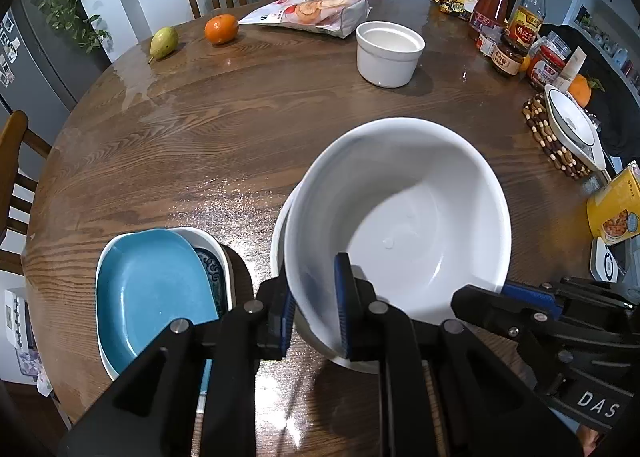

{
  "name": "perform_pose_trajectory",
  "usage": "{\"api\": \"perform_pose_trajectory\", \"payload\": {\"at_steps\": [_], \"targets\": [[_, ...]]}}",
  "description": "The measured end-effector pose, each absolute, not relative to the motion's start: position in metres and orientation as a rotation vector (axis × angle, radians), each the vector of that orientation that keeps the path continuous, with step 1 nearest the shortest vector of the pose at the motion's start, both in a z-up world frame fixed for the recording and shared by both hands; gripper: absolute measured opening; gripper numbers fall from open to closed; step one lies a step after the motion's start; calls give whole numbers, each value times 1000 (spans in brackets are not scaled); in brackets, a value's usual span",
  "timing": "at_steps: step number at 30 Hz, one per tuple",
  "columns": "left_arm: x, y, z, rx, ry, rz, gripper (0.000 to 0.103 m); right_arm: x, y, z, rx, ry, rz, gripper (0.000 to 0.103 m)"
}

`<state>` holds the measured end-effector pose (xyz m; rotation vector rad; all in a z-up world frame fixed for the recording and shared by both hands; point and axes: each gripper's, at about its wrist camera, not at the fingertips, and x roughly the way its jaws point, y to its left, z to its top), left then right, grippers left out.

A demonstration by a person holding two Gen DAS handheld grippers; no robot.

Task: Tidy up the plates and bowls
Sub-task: 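Lower the smaller white bowl into the large white bowl with the left tool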

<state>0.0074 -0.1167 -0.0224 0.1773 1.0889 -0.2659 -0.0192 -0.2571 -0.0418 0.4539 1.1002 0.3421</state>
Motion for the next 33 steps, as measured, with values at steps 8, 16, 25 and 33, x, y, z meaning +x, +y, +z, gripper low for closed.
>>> {"api": "perform_pose_trajectory", "payload": {"at_steps": [8, 16, 25, 33], "targets": [[9, -120, -25, 182, 1094, -265, 15, -18, -259, -44, 453, 1105, 342, 17], [10, -123, -28, 192, 1102, -257, 15, -18, -262, -44, 439, 1107, 340, 17], [10, -124, -28, 189, 1105, -243, 15, -16, -260, -44, 423, 1116, 351, 17], [9, -120, -27, 172, 1105, -240, 15, -13, -256, -45, 410, 1127, 359, 17]]}}
